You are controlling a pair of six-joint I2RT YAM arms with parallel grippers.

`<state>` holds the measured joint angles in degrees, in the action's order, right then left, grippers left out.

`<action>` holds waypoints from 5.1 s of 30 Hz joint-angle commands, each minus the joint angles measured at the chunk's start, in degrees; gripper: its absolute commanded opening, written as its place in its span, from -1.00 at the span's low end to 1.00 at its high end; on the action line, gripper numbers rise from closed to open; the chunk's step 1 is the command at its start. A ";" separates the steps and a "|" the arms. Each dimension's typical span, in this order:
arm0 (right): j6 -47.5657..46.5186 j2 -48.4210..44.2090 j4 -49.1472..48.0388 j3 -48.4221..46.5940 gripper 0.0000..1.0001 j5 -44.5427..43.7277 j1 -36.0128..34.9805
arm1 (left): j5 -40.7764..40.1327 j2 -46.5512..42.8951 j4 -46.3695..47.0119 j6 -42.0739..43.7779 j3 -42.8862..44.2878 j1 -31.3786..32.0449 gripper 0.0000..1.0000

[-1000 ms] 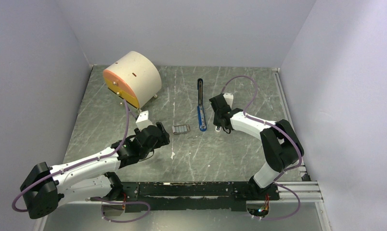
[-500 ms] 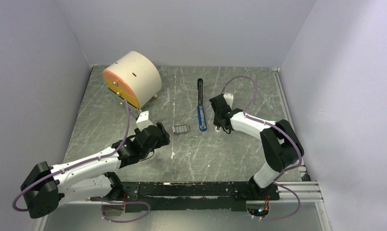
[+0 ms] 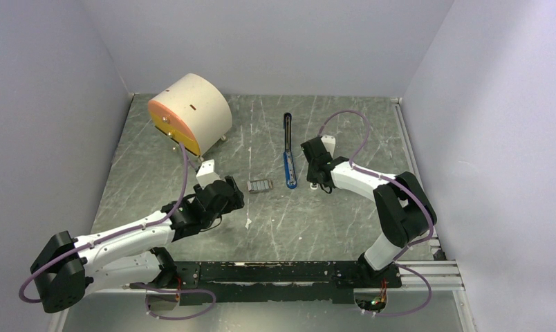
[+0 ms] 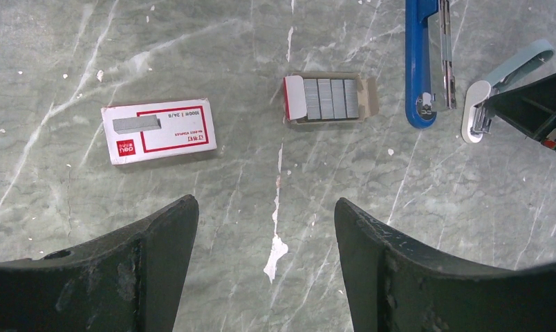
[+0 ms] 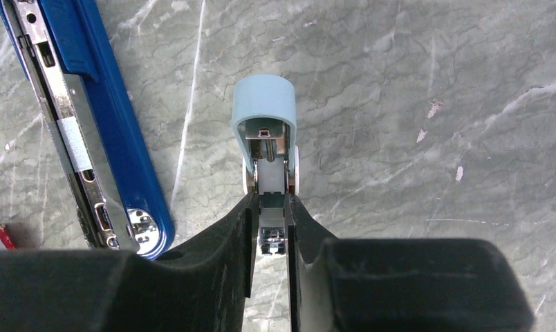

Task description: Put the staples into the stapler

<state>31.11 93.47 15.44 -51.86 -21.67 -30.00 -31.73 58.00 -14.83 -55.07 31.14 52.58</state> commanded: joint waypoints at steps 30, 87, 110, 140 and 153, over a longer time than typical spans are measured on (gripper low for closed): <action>-9.15 -7.63 1.68 -10.86 0.33 11.68 0.38 | 7.79 -1.74 6.55 4.43 1.82 -0.29 0.65; -11.75 15.11 5.16 -37.45 -0.53 6.59 1.46 | 27.69 21.53 21.96 5.08 10.73 -0.48 0.02; -7.99 5.06 5.90 -25.47 -0.56 6.88 -0.50 | 33.59 46.74 24.40 2.16 23.83 1.21 -0.51; 0.03 -8.06 2.32 -9.94 -0.63 7.78 -5.32 | 34.79 52.62 17.78 -1.83 27.29 1.70 -0.79; 5.57 -13.35 -2.54 -0.85 -0.65 1.61 -8.71 | 35.19 52.92 18.41 -2.61 27.87 1.73 -0.80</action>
<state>28.47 81.38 12.88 -56.05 -21.04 -37.19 2.02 108.84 3.62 -57.04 59.09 53.52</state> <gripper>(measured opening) 0.362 0.104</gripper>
